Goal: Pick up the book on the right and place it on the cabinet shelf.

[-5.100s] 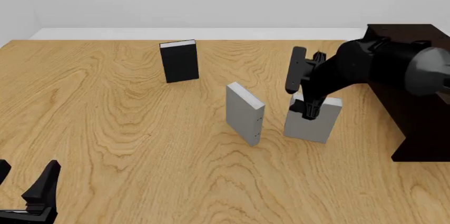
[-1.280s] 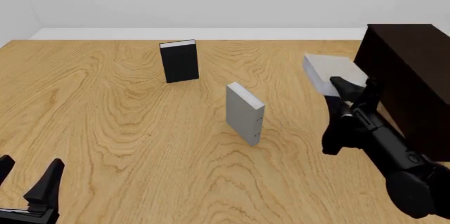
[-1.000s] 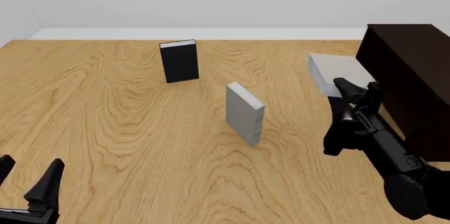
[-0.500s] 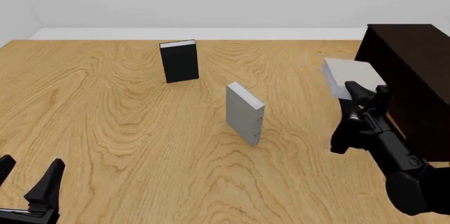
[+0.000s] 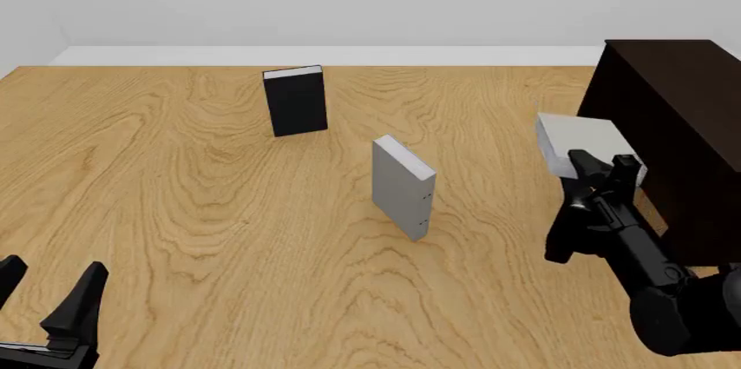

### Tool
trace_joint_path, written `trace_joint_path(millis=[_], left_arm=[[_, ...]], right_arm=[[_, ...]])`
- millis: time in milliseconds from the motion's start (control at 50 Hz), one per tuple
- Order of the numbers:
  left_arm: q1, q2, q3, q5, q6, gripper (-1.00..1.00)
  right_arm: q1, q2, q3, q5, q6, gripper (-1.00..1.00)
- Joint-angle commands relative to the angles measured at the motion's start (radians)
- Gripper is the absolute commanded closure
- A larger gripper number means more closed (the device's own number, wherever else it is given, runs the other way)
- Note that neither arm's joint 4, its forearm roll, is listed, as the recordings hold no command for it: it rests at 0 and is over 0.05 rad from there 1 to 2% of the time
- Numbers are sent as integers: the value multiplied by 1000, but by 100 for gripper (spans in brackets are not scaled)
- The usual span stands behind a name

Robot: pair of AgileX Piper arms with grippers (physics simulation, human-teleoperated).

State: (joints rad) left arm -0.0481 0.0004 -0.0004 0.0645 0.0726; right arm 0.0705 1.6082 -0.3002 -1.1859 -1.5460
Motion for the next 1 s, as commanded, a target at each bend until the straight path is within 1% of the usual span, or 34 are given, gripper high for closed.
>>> trace_joint_path(millis=[20,60,200,280,320,400,420,720,1000], left_arm=[[2,0,0,3,-4,-100],[1,0,0,4,-5,-100],[5,0,0,4,-4,-100],[3,0,0,7,-5,-100],[2,0,0,6,-8,-100],[2,0,0,8,-8,-100],[1,0,0,8,-5,-100],[5,0,0,5,-6,-100],[9,0,0,5,-7,-100]], right_arm=[[-18,34,-16,-33,-7,100],[-28,38,-25,-32,-18,100],[-57,55,-40,-32,-26,100],[-73,61,-45,-32,-19,100],[-84,64,-50,-33,-27,100],[-87,69,-59,-32,-17,100],[-102,72,-64,-33,-8,100],[-159,115,-118,-25,-1,100],[-194,140,-138,-19,5,100]])
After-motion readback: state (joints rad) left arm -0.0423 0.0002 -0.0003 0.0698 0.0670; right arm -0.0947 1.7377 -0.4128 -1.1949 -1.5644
